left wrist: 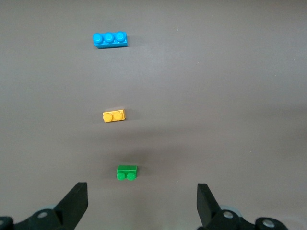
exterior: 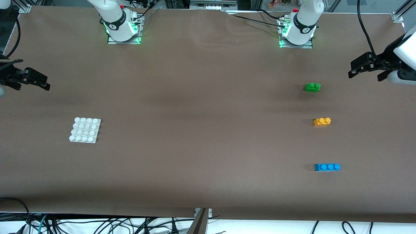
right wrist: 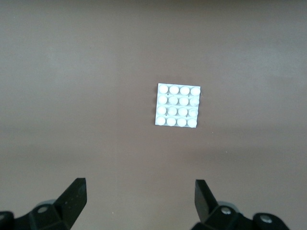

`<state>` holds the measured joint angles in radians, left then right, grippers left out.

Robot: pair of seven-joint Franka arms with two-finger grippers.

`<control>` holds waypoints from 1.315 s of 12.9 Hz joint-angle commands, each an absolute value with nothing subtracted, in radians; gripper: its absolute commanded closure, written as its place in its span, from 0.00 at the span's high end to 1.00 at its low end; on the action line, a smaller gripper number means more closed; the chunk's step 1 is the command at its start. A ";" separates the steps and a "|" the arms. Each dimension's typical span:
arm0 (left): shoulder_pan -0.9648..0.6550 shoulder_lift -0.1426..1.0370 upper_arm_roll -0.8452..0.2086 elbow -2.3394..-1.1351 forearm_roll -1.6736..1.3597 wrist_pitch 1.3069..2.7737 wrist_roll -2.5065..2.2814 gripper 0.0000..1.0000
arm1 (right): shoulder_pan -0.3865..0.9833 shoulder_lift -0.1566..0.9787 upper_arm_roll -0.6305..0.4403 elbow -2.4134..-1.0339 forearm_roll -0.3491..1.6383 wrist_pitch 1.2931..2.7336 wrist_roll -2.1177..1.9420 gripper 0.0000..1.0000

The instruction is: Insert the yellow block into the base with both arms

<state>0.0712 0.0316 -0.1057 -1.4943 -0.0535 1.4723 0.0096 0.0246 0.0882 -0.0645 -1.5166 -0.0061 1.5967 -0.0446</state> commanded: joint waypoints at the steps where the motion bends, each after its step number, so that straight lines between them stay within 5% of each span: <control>1: 0.069 0.035 -0.101 -1.471 -0.069 1.453 0.017 1.00 | 0.012 0.115 -0.057 -1.489 -0.018 1.574 -0.038 1.00; 9: 0.069 0.035 -0.100 -1.471 -0.069 1.453 0.017 1.00 | -0.002 0.280 -0.058 -1.497 -0.058 1.601 -0.025 1.00; 17: 0.071 0.037 -0.095 -1.471 -0.069 1.453 0.018 1.00 | -0.040 0.527 -0.121 -1.565 -0.087 1.828 -0.037 1.00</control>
